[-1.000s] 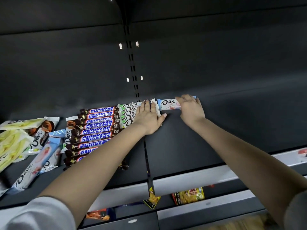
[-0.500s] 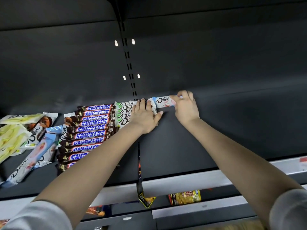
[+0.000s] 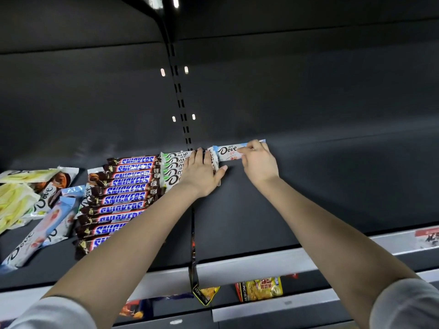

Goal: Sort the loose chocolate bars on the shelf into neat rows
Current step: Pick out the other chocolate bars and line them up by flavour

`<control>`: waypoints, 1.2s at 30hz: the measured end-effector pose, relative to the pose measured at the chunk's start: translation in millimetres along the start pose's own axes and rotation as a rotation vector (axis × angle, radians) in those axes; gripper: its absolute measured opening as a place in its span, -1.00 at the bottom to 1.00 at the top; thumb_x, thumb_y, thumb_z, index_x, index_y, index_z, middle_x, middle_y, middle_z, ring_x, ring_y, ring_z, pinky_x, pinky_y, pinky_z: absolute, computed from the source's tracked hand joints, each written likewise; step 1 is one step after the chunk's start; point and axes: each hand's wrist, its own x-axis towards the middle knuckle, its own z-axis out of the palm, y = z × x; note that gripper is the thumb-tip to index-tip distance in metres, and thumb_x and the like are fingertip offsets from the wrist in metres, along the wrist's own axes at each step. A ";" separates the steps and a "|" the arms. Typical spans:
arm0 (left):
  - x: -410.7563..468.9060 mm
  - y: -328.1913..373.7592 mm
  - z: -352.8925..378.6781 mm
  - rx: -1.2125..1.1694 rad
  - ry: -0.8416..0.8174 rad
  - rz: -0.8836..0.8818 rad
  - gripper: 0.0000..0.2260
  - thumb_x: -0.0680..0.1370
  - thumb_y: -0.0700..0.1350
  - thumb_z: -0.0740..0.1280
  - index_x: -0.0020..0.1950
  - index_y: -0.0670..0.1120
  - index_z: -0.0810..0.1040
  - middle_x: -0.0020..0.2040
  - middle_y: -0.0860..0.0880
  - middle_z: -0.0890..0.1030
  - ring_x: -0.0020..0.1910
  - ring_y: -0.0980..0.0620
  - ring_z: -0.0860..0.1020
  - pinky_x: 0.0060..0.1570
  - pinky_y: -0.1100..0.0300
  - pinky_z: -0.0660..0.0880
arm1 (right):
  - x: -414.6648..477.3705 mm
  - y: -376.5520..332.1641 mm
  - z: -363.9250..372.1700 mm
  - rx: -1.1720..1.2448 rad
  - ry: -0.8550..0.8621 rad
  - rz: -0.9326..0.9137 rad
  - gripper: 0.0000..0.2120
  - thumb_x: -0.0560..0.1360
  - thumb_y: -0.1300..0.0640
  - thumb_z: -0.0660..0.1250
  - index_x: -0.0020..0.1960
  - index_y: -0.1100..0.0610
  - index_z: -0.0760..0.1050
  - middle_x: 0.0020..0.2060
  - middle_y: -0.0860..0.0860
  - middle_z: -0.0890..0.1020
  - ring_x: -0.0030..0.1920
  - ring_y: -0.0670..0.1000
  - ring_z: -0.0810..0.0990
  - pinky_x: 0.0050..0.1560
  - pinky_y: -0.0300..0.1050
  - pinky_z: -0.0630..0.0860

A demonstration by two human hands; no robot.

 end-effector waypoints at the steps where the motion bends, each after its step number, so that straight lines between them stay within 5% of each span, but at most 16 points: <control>1: 0.1 -0.6 -2.1 -0.040 -0.002 0.006 -0.36 0.60 0.20 0.00 0.52 -0.19 -0.01 0.54 -0.17 -0.01 0.52 -0.12 -0.08 0.47 0.02 -0.12 | -0.7 -1.2 -0.9 -0.006 -0.027 0.002 -0.67 0.55 0.24 0.16 0.28 0.07 0.47 0.19 0.04 0.43 0.24 0.08 0.33 0.01 -0.03 0.50; 5: -0.3 -9.2 -19.4 -0.402 0.050 -0.013 -0.46 0.63 0.08 0.07 0.50 -0.20 0.12 0.52 -0.14 0.12 0.49 -0.07 0.10 0.41 0.17 0.04 | -6.2 -7.6 -4.0 -0.010 -0.051 -0.008 -0.65 0.52 0.23 0.14 0.28 0.11 0.46 0.21 0.07 0.41 0.25 0.12 0.31 0.25 0.00 0.37; 8: -4.6 -26.9 -26.5 -0.436 0.137 -0.033 -0.55 0.64 0.00 0.09 0.45 -0.21 0.24 0.47 -0.15 0.24 0.45 -0.09 0.22 0.36 0.20 0.13 | -8.9 -16.0 -5.0 -0.024 0.032 -0.062 -0.61 0.48 0.25 0.16 0.30 0.10 0.44 0.20 0.08 0.45 0.23 0.14 0.35 0.38 -0.01 0.17; 14: -17.9 -68.1 -27.5 -0.369 0.224 -0.039 -0.62 0.63 -0.06 0.11 0.38 -0.21 0.36 0.41 -0.15 0.35 0.40 -0.09 0.29 0.43 0.00 0.12 | -0.7 -77.8 -2.7 0.070 0.068 -0.185 -0.58 0.49 0.24 0.17 0.35 0.11 0.36 0.25 0.10 0.45 0.23 0.18 0.36 0.36 0.02 0.22; 26: -80.0 -196.0 -65.0 -0.290 0.367 -0.212 -0.67 0.60 -0.07 0.14 0.31 -0.16 0.46 0.38 -0.13 0.41 0.39 -0.08 0.32 0.40 -0.03 0.17 | 1.4 -244.8 25.1 0.224 0.042 -0.430 -0.65 0.55 0.13 0.13 0.32 0.08 0.39 0.25 0.08 0.47 0.21 0.17 0.41 0.28 0.06 0.31; 36: -137.5 -295.8 -85.5 -0.264 0.369 -0.425 -0.63 0.58 -0.08 0.20 0.36 -0.17 0.41 0.43 -0.15 0.33 0.39 -0.13 0.31 0.35 0.13 0.19 | -8.7 -358.2 52.8 0.296 -0.040 -0.558 -0.68 0.51 0.15 0.20 0.24 0.10 0.46 0.20 0.08 0.48 0.16 0.17 0.43 0.24 0.07 0.34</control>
